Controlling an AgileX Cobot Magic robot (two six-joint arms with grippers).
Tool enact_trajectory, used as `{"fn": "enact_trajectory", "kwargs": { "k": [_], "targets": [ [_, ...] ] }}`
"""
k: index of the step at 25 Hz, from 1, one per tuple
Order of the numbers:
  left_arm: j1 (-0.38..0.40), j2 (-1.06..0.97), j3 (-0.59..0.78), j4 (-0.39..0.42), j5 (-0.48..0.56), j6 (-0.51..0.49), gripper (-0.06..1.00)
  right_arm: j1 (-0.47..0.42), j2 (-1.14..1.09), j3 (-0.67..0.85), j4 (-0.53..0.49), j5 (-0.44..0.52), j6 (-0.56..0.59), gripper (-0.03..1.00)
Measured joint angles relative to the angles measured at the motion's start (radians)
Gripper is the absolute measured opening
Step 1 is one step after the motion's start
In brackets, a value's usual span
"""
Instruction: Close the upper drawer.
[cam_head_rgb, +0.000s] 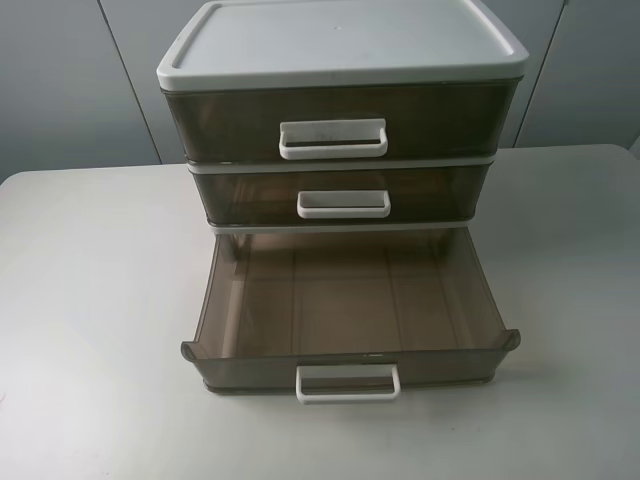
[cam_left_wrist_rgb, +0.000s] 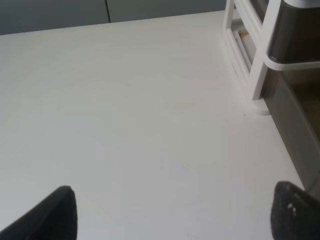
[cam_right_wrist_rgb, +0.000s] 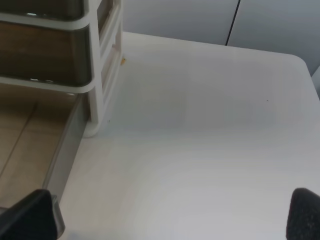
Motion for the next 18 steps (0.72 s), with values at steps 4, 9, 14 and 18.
{"fn": "enact_trajectory", "kwargs": {
  "k": [4,9,14,18],
  "targets": [
    [0.0,0.0,0.0,0.0,0.0,0.0,0.74,0.0,0.0,0.0,0.0,0.0,0.0,0.7],
    [0.0,0.0,0.0,0.0,0.0,0.0,0.74,0.0,0.0,0.0,0.0,0.0,-0.003,0.7],
    [0.0,0.0,0.0,0.0,0.0,0.0,0.74,0.0,0.0,0.0,0.0,0.0,-0.003,0.7],
    [0.0,0.0,0.0,0.0,0.0,0.0,0.74,0.0,0.0,0.0,0.0,0.0,-0.003,0.7]
  ]
}}
